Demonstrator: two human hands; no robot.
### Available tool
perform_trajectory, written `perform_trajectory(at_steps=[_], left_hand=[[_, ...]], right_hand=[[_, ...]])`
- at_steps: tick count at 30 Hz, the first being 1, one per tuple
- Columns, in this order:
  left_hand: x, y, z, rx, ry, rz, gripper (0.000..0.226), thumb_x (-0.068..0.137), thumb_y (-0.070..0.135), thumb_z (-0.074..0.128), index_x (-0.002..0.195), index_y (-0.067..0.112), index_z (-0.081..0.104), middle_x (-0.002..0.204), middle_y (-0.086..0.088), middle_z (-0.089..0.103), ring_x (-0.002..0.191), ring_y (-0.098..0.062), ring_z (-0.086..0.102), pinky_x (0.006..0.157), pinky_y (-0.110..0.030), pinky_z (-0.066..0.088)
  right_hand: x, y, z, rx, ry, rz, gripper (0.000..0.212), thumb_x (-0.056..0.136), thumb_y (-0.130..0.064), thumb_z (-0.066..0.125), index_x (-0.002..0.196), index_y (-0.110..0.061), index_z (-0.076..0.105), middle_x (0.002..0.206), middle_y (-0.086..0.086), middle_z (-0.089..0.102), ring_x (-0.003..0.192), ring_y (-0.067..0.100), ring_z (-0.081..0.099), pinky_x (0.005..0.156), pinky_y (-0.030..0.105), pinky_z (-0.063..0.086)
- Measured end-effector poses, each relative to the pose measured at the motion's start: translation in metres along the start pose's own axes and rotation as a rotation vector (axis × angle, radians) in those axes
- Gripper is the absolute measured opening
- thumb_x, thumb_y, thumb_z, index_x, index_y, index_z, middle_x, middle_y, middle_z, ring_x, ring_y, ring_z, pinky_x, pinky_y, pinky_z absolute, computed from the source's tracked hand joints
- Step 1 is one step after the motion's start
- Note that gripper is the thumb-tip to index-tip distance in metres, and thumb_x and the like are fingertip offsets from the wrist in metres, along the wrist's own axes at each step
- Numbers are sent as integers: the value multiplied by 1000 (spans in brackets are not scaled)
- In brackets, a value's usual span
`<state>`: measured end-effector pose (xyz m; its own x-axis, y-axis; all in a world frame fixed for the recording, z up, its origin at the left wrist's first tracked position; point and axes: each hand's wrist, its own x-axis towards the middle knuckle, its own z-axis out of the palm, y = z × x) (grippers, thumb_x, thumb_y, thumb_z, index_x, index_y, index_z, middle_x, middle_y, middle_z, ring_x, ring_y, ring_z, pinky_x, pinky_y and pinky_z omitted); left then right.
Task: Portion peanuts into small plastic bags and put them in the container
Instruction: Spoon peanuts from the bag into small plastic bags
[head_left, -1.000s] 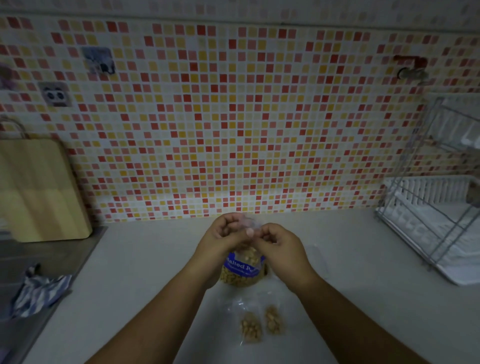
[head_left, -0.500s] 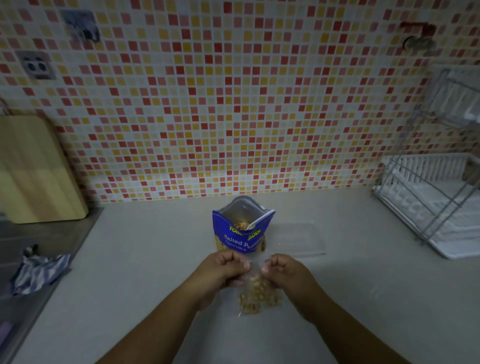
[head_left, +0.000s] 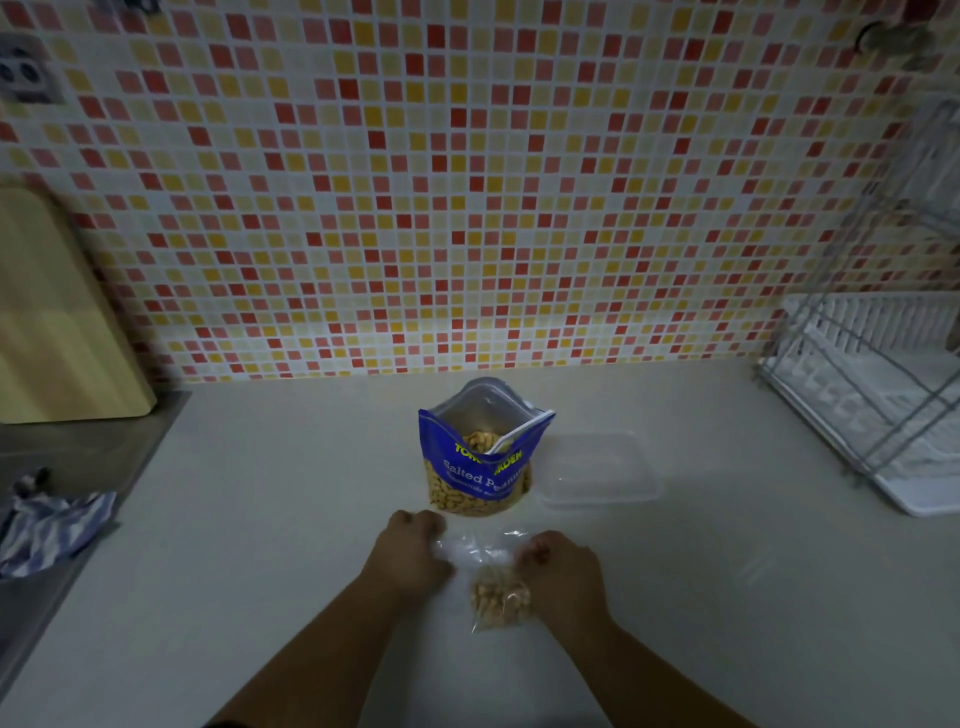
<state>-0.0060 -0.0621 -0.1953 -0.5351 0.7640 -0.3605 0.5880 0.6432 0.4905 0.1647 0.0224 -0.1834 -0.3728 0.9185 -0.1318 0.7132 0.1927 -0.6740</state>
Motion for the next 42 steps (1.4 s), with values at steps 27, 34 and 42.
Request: perform_trajectory(at_steps=[27, 34, 42], left_hand=[[-14, -21, -43, -46, 72, -68, 30, 74, 18, 68, 50, 21, 52, 50, 10, 51, 54, -5, 51, 46, -7, 32], [-24, -15, -51, 32, 104, 35, 23, 88, 21, 58, 105, 18, 72, 110, -5, 72, 105, -13, 63, 65, -7, 28], [-39, -8, -84, -199, 139, 30, 10, 75, 28, 73, 69, 20, 72, 79, -2, 72, 76, -11, 63, 65, -19, 42]], right_hand=[[2, 11, 11, -155, 134, -30, 32, 83, -46, 59, 103, -21, 65, 102, -1, 72, 102, 25, 61, 90, 29, 44], [0, 13, 10, -184, 148, -60, 31, 83, -45, 59, 102, -21, 64, 102, -2, 71, 101, 26, 60, 90, 31, 43], [-14, -14, -4, 39, 202, -402, 20, 71, -40, 53, 77, -25, 64, 68, -14, 60, 69, 19, 60, 69, 30, 50]])
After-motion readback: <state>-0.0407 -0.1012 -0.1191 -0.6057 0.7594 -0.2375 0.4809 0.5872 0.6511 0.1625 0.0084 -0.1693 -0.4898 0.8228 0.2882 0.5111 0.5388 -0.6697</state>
